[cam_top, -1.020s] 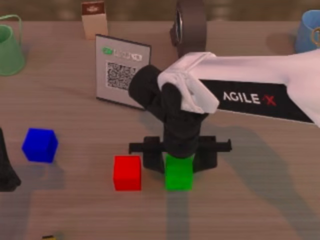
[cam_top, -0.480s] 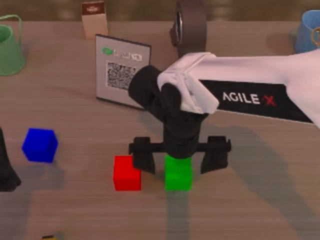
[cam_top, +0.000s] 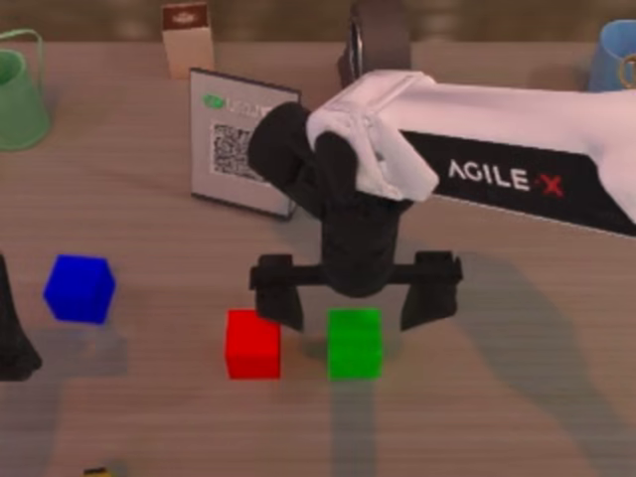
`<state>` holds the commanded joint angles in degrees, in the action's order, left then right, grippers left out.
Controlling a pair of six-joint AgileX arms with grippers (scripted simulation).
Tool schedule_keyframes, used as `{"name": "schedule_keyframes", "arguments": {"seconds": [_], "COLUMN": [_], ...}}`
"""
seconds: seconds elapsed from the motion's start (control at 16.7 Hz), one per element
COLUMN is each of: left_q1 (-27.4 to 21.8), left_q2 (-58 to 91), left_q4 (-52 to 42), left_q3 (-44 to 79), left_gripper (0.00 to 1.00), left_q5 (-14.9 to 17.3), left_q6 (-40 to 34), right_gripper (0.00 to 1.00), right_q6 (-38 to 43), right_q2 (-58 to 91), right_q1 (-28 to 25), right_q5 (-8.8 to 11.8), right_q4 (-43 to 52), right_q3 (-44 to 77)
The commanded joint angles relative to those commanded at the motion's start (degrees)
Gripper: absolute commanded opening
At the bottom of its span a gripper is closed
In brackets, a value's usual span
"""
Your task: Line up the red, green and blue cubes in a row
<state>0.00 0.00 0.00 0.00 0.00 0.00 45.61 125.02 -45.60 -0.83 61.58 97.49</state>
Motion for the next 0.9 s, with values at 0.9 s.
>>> {"name": "schedule_keyframes", "arguments": {"seconds": [0.9], "left_q1": [-0.6], "left_q2": [10.1], "left_q4": [-6.7], "left_q3": [9.1], "left_gripper": [1.00], "left_q5": [0.0], "left_q6": [0.1], "right_gripper": [1.00], "right_q6": [-4.6], "right_q2": [-14.0], "right_q1": [4.9], "right_q5": [-1.3], "right_q4": [0.8], "right_q3": [-4.9]}}
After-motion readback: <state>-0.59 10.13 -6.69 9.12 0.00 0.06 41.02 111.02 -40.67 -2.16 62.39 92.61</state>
